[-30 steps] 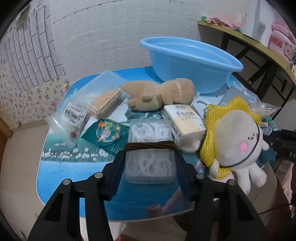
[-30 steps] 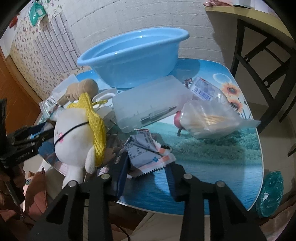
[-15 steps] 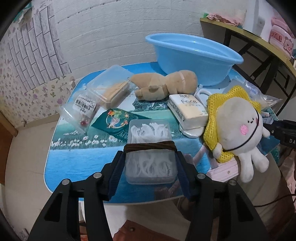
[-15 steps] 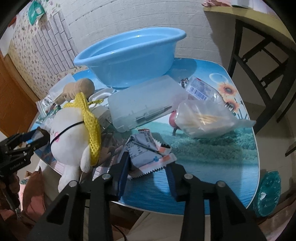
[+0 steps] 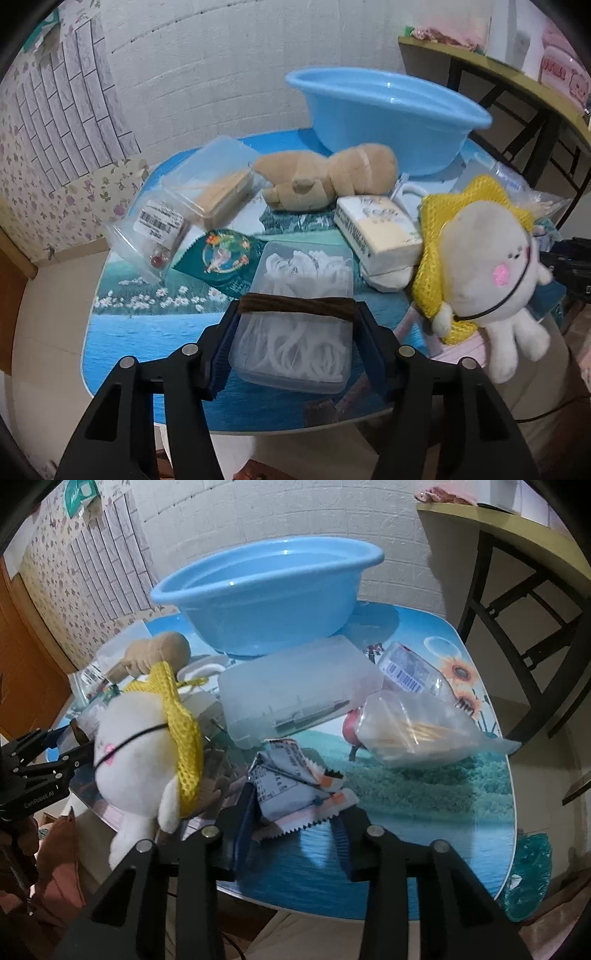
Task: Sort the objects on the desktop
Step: 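Grasp the snack packet with the right gripper while the left grasps the hair-tie box, then drop the snack packet and hair-tie box into the blue basin with both grippers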
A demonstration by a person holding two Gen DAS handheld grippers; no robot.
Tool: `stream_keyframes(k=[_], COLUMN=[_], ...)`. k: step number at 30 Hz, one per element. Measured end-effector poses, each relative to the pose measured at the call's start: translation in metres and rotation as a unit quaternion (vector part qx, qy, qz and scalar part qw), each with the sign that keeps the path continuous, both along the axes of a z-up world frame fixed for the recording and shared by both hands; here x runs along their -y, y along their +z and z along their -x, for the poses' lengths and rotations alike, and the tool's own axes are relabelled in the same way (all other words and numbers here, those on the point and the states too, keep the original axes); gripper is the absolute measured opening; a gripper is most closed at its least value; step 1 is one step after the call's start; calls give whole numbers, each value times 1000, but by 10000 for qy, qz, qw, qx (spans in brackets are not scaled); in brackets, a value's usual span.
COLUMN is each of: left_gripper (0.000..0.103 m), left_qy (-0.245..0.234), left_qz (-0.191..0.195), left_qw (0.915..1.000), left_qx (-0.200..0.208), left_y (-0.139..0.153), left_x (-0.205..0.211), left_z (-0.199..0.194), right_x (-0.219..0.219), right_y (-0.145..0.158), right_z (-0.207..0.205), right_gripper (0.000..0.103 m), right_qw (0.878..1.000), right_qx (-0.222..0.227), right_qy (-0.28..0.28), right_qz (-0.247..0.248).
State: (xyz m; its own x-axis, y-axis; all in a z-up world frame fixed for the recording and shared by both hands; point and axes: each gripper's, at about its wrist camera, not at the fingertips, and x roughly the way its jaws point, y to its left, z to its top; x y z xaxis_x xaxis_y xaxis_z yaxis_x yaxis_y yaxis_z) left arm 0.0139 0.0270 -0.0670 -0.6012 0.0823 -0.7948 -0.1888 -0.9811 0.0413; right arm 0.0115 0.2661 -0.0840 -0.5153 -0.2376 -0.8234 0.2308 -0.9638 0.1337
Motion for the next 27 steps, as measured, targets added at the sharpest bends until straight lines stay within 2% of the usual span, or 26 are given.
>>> stream_keyframes(k=[4, 13, 19, 27], left_gripper=[58, 58, 58, 58], left_qy=[35, 44, -112, -394], left_qz=[-179, -397, -455, -619], left_qw=[9997, 9981, 9974, 9957], left_qx=[-165, -477, -551, -560], left_y=[23, 78, 95, 109], left_x=[5, 5, -6, -35], left_z=[-3, 7, 27, 69], right_x=[-2, -3, -2, 6], right_y=[13, 62, 92, 107], right_z=[-2, 0, 11, 43], right_gripper=[33, 31, 31, 31], right_qw=[9999, 9967, 9922, 9894], right_qx=[-121, -628, -1006, -1178], right_qy=[-31, 110, 167, 293], right_qz=[105, 504, 722, 799])
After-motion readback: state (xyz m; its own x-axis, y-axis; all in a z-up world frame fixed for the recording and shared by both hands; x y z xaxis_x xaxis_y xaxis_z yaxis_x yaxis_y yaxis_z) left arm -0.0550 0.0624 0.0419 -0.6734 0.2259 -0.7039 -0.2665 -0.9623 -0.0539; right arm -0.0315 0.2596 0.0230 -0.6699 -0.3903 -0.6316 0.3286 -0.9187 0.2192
